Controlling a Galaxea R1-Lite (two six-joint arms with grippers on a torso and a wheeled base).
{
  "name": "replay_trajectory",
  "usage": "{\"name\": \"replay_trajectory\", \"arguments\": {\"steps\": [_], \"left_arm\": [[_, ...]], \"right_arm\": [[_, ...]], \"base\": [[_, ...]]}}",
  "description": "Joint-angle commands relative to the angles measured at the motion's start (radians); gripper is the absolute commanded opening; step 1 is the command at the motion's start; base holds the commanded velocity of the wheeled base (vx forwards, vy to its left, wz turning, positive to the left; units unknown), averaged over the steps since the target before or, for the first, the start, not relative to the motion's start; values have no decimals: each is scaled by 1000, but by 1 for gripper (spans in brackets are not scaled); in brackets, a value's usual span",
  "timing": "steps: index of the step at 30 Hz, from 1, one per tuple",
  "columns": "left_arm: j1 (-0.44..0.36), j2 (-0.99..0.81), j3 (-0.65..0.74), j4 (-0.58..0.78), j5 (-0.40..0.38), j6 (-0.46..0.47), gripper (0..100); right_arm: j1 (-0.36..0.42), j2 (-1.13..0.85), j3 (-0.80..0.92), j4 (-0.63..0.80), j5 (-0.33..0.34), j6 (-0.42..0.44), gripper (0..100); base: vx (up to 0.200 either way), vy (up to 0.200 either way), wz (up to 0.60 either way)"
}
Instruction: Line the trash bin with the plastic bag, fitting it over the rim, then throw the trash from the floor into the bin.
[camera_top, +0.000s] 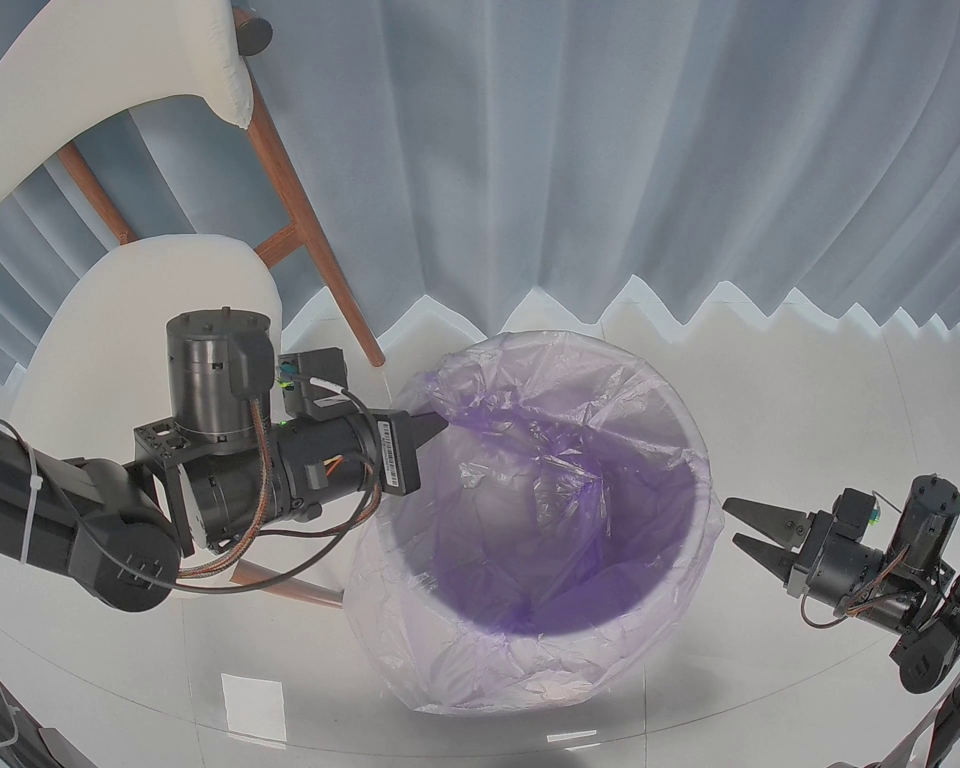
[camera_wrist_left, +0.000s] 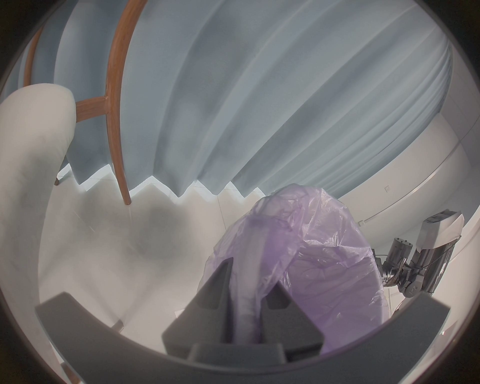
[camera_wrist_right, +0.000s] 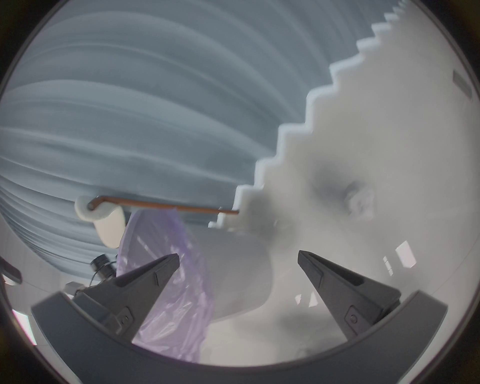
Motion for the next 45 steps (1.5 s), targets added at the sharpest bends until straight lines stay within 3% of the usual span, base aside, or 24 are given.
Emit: {"name": "replay_trajectory", "arguments": {"steps": [1,4,6,10,14,17,21,27,43,44,45], "left_arm": [[0,28,-28,6,3,7,0],[-17,71,-61,6,45,30,0],[-40,123,-97,11,100,32,0],[-55,229,-165,11,181,34,0],[-57,408,-298,12,347,24,0],[-58,486,-358,14,390,7,0],[-58,552,-400,12,404,3,0],[-49,668,-542,14,445,-77,0],[-55,710,-596,23,490,-83,0],[-55,710,-597,23,490,-83,100],[-58,709,-597,21,494,-83,100]], "right_arm": [[-190,-26,26,-4,-14,-112,100],[-299,-17,26,-7,-47,-158,100],[-323,-21,26,-9,-52,-170,100],[-326,-44,26,-10,-69,-184,100],[-317,-136,26,-6,-146,-204,100],[-320,-190,26,2,-150,-204,100],[-322,-239,26,47,-158,-204,100],[-319,-299,26,103,-159,-204,100],[-319,-322,26,102,-159,-205,100],[-319,-322,26,102,-159,-205,100],[-319,-322,26,102,-159,-207,100]], "base": [[0,0,0],[0,0,0],[0,0,0],[0,0,0],[0,0,0],[0,0,0],[0,0,0],[0,0,0],[0,0,0],[0,0,0],[0,0,0]]}}
